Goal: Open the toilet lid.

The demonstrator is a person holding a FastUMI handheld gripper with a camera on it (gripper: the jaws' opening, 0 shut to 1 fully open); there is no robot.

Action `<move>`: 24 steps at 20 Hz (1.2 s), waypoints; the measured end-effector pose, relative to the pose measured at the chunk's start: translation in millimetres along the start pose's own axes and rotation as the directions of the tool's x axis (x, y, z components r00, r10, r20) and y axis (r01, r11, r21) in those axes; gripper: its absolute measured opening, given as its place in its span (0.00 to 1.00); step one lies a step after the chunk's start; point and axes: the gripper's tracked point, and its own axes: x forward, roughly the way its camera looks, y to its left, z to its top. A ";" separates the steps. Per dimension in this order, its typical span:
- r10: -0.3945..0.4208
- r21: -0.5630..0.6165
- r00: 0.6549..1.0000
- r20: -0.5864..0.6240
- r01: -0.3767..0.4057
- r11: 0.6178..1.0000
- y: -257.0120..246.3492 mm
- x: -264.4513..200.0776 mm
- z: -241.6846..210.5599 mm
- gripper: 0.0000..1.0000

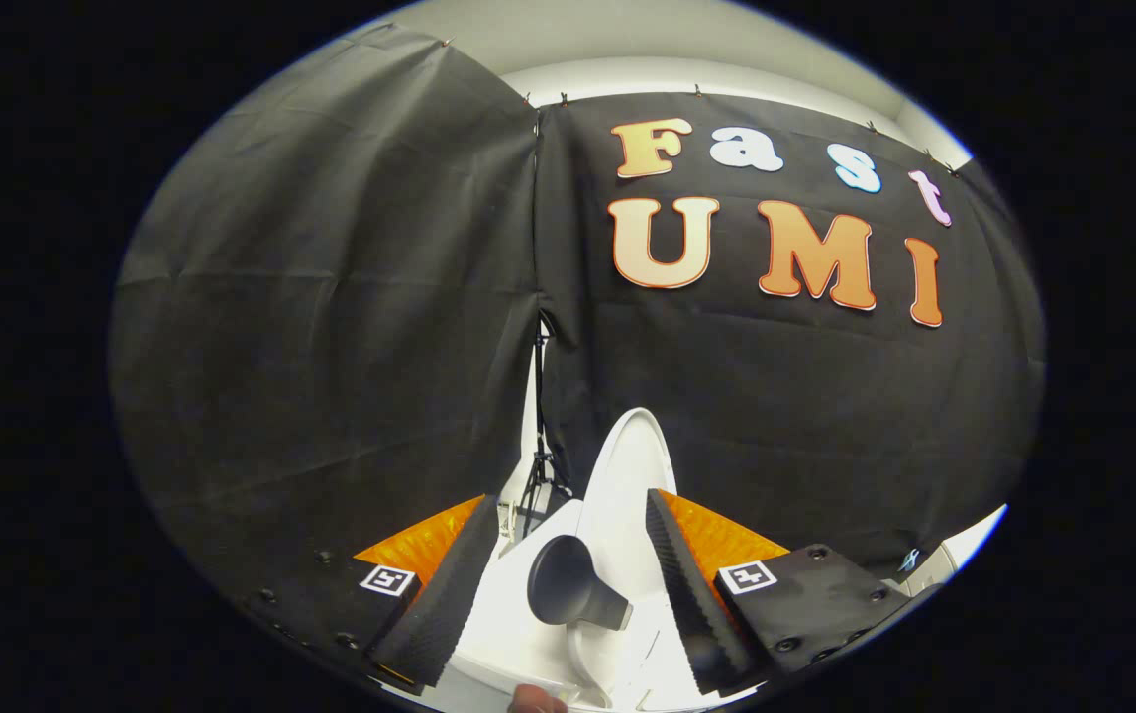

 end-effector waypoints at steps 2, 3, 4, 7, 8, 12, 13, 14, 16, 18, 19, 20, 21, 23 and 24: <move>-0.018 0.002 0.999 0.030 0.018 1.000 -13.8 -9.4 14.9 0.92; -0.023 0.013 0.998 0.056 0.022 1.000 -17.2 -13.3 27.1 0.98; -0.028 0.033 0.996 0.087 0.026 0.999 -22.9 -19.3 40.1 0.98; -0.065 0.114 0.980 0.189 0.043 0.992 -53.2 -43.3 78.1 0.98; -0.087 0.128 0.972 0.217 0.060 0.990 -70.0 -51.2 87.0 0.98; -0.188 0.127 0.950 0.247 0.161 0.979 -132.1 -83.2 104.3 0.98; -0.212 0.120 0.946 0.244 0.188 0.975 -146.3 -93.1 105.4 0.98; -0.236 0.114 0.942 0.237 0.214 0.970 -160.3 -100.6 105.2 0.98; -0.267 0.119 0.937 0.227 0.245 0.962 -187.3 -110.7 103.5 0.98; -0.273 0.140 0.938 0.214 0.247 0.959 -209.6 -118.7 101.2 0.98; -0.266 0.139 0.941 0.211 0.241 0.961 -217.5 -123.0 98.0 0.98; -0.270 0.127 0.941 0.206 0.248 0.960 -228.4 -130.3 93.5 0.98; -0.285 0.106 0.936 0.209 0.268 0.958 -244.0 -138.4 89.7 0.98; -0.312 0.084 0.925 0.217 0.301 0.950 -269.7 -150.5 81.7 0.98; -0.317 0.083 0.924 0.212 0.307 0.948 -279.2 -153.6 75.1 0.98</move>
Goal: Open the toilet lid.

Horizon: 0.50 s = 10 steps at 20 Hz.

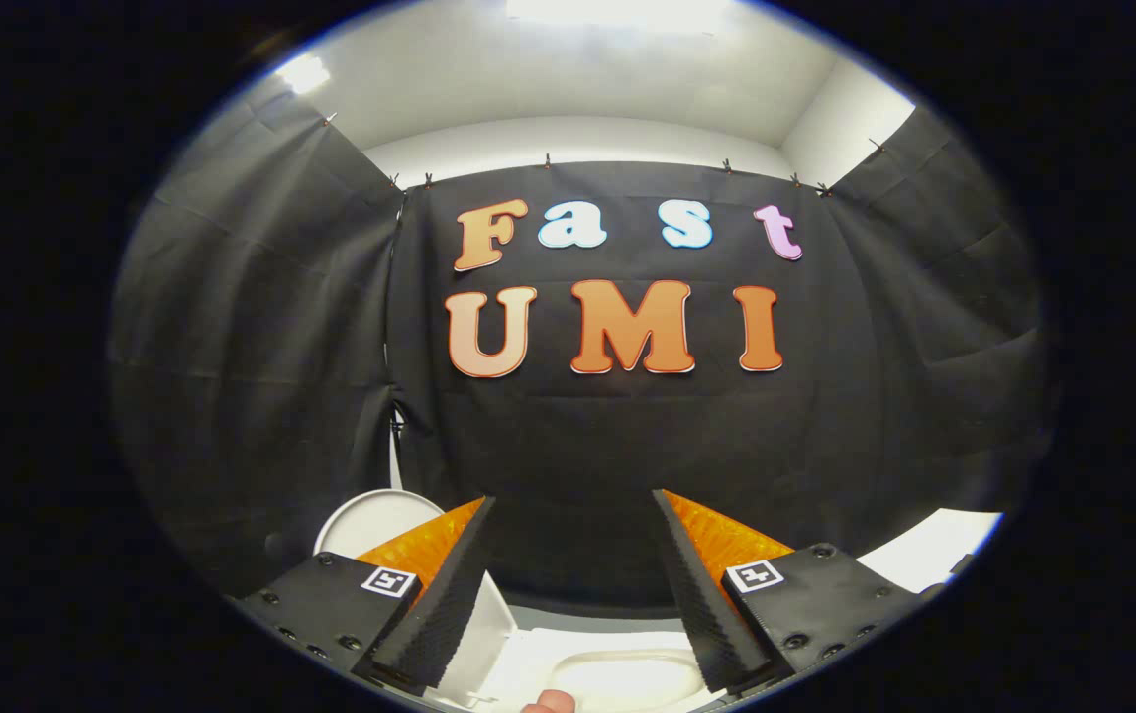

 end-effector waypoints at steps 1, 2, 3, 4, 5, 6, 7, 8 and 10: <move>-0.012 0.002 1.000 -0.007 0.012 1.000 -9.8 -2.3 -5.4 0.98; -0.021 0.010 1.000 -0.008 0.021 1.000 -19.4 -4.5 -9.4 0.98; -0.020 0.017 1.000 -0.003 0.020 1.000 -24.9 -6.6 -8.5 0.98; -0.011 0.014 1.000 0.007 0.011 1.000 -28.3 -11.3 -7.6 0.98; -0.010 -0.001 1.000 0.012 0.010 1.000 -33.5 -15.9 -7.9 0.98; -0.015 -0.027 1.000 0.012 0.016 1.000 -42.0 -21.0 -11.8 0.98; -0.025 -0.051 1.000 0.007 0.026 0.998 -51.7 -24.3 -16.4 0.98; -0.032 -0.066 0.999 0.003 0.032 0.997 -59.2 -28.1 -19.7 0.98; -0.031 -0.067 1.000 0.004 0.031 0.997 -60.8 -34.6 -14.6 0.98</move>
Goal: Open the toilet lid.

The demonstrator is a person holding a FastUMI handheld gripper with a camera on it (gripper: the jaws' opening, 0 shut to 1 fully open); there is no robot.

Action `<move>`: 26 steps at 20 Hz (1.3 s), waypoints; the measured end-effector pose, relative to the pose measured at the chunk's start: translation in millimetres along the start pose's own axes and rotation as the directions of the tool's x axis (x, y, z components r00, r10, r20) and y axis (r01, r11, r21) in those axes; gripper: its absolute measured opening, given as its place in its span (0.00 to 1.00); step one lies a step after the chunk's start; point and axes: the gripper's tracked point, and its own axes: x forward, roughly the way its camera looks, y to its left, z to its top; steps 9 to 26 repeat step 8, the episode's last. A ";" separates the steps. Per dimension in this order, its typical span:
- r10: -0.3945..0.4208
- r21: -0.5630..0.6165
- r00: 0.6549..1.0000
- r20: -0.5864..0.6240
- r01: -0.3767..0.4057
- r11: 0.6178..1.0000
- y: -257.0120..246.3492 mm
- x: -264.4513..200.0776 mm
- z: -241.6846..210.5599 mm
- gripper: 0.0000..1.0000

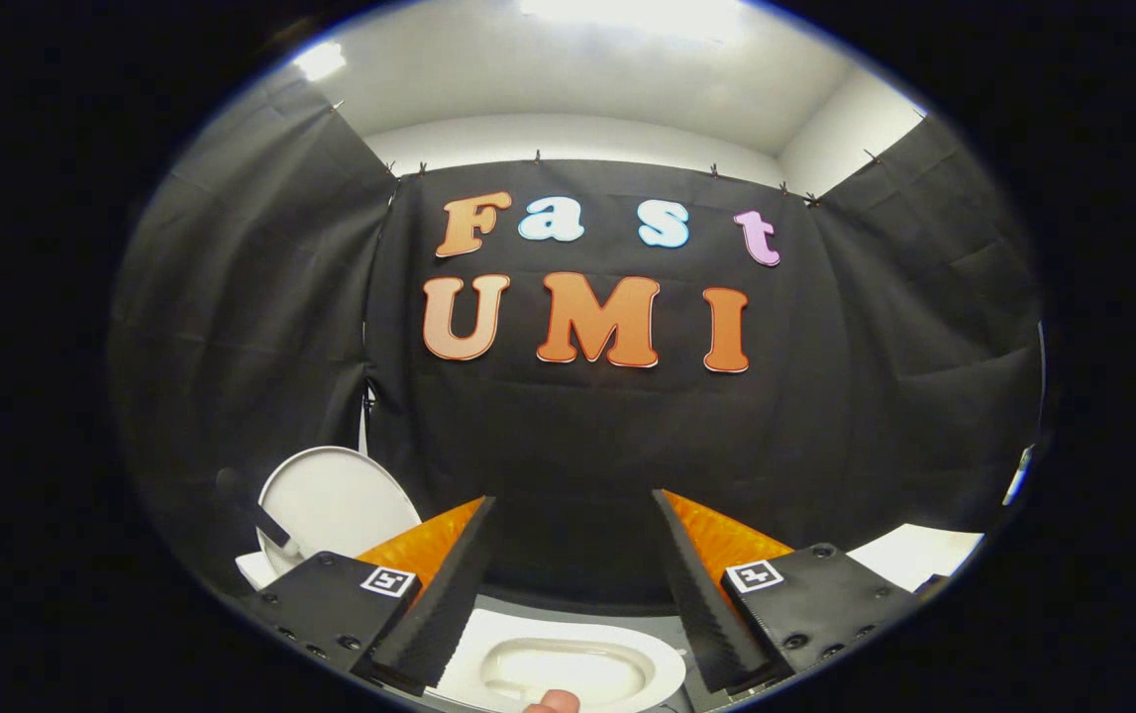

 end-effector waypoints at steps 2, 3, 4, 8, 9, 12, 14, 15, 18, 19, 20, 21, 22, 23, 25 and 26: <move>0.003 0.018 1.000 0.018 -0.003 1.000 -7.0 -4.3 2.3 0.98; -0.002 0.029 1.000 0.023 0.001 1.000 -13.0 -5.5 -0.1 0.98; -0.011 0.038 1.000 0.021 0.010 0.999 -20.8 -7.0 -3.6 0.98; -0.048 0.062 0.999 0.013 0.047 0.997 -47.4 -11.9 -14.8 0.98; -0.048 0.062 0.999 0.013 0.047 0.997 -47.4 -11.9 -14.8 0.98; -0.048 0.062 0.999 0.013 0.047 0.997 -47.4 -11.9 -14.8 0.98; -0.048 0.062 0.999 0.013 0.047 0.997 -47.4 -11.9 -14.8 0.98; -0.048 0.062 0.999 0.013 0.047 0.997 -47.4 -11.9 -14.8 0.98; -0.048 0.062 0.999 0.013 0.047 0.997 -47.4 -11.9 -14.8 0.98; -0.048 0.062 0.999 0.013 0.047 0.997 -47.4 -11.9 -14.8 0.98; -0.048 0.062 0.999 0.013 0.047 0.997 -47.4 -11.9 -14.8 0.98; -0.048 0.062 0.999 0.013 0.047 0.997 -47.4 -11.9 -14.8 0.98; -0.048 0.062 0.999 0.013 0.047 0.997 -47.4 -11.9 -14.8 0.98; -0.048 0.062 0.999 0.013 0.047 0.997 -47.4 -11.9 -14.8 0.98; -0.048 0.062 0.999 0.013 0.047 0.997 -47.4 -11.9 -14.8 0.98; -0.048 0.062 0.999 0.013 0.047 0.997 -47.4 -11.9 -14.8 0.98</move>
